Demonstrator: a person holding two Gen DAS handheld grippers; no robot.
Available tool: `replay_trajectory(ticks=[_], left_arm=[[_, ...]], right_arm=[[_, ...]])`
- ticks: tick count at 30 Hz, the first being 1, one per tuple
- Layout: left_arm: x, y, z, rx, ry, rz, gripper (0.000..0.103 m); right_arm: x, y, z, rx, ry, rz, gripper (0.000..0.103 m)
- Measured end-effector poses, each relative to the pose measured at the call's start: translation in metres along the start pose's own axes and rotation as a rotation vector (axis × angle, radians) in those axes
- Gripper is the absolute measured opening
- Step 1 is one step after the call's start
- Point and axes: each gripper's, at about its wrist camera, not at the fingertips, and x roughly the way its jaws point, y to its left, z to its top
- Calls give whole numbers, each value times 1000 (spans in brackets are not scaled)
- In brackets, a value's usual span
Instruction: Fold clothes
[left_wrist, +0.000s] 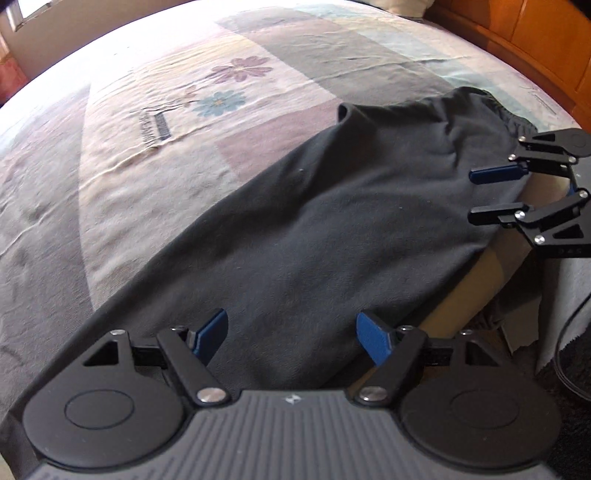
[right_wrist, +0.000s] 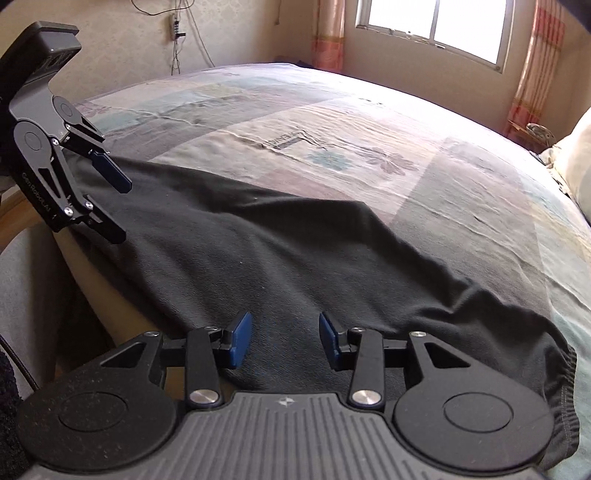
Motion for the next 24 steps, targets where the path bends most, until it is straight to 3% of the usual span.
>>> replay_trajectory(ticks=[5,9,13,17,18,19,20,24], left_arm=[[10,22,-5,-175,-16,-73,78],[19,13,-17,-186,19,-80,87],[9,-8,-23,-95,56,-74,89],[-15,0,-26,-117,-38,-86,89],[-20,4,-27,-129,-67,-82,89],[-25,5,-30,-125,-91,-68,89],[-29,4,-33,-96,-110,-40,89],[-35,-14,-50,119,-154,113,89]], right_arm=[[-12,13,7,-13,-47,16,46],[-25,15,1,-17,-61,24,49],[-31,18,-3,-14,-64,37,50],[-23,38,8,-126,-89,75,48],[-20,45,11,-165,-97,87,43],[-15,55,15,-225,-102,92,34],[-9,64,18,-284,-98,92,31],[13,98,21,-476,-67,110,28]])
